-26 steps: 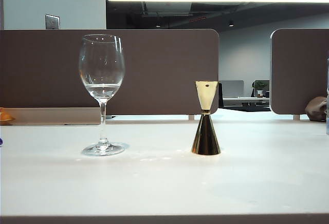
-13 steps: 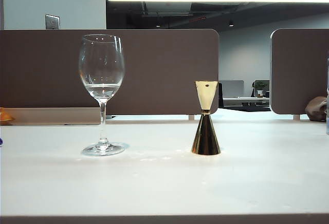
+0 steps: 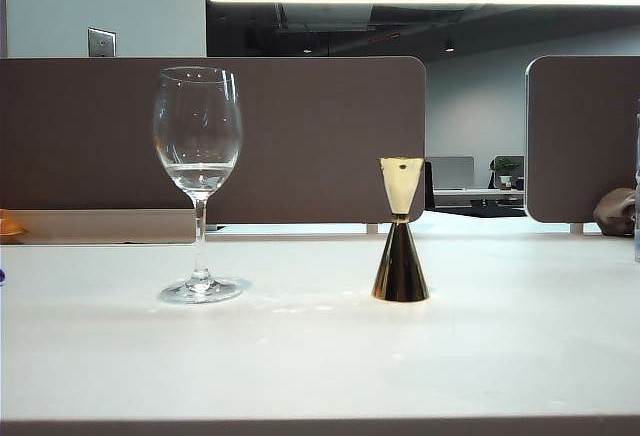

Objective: Pick up the jigger and pour the water inside into the glass.

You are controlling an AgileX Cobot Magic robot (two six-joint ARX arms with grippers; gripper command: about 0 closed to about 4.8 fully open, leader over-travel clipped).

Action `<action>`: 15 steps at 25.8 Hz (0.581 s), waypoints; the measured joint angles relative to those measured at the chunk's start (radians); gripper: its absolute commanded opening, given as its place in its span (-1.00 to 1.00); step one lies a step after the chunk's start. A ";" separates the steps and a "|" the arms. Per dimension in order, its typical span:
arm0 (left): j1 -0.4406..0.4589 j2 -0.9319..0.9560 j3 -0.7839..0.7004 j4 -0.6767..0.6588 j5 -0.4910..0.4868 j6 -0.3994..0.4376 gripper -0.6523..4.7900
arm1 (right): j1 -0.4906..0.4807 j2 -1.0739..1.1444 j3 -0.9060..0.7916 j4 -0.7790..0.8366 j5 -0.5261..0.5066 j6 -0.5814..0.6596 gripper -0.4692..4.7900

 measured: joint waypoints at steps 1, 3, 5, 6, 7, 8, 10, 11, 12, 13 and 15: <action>0.000 0.000 0.000 0.000 -0.011 0.000 -0.78 | 0.000 0.000 0.000 0.001 -0.014 0.001 -0.77; 0.000 0.000 0.000 0.000 -0.055 0.001 -0.78 | 0.000 0.000 0.000 0.029 -0.042 0.001 -0.77; 0.000 0.000 0.000 0.000 -0.090 0.001 -0.78 | 0.000 0.000 0.000 0.062 -0.049 0.035 -0.76; 0.000 0.000 0.000 0.000 -0.092 0.001 -0.78 | 0.000 0.000 0.000 0.076 -0.050 0.105 -0.73; 0.000 0.000 0.000 0.000 -0.092 0.001 -0.78 | 0.000 0.000 0.000 0.082 -0.050 0.129 -0.71; 0.000 0.000 0.000 0.000 -0.093 0.001 -0.78 | 0.000 0.000 0.000 0.087 -0.050 0.140 -0.68; 0.000 0.000 0.000 -0.001 -0.092 0.001 -0.78 | 0.000 0.000 0.000 0.105 -0.056 0.150 -0.65; 0.000 0.000 0.000 0.000 -0.093 0.001 -0.78 | 0.000 0.000 0.000 0.124 -0.065 0.153 -0.65; 0.000 0.000 0.000 0.000 -0.093 0.001 -0.78 | 0.000 0.000 0.001 0.147 -0.069 0.154 -0.65; 0.000 0.000 0.000 0.000 -0.092 0.001 -0.78 | 0.000 0.000 0.006 0.177 -0.072 0.154 -0.65; 0.000 0.000 0.000 0.000 -0.093 0.001 -0.78 | 0.000 0.001 0.045 0.215 -0.063 0.154 -0.65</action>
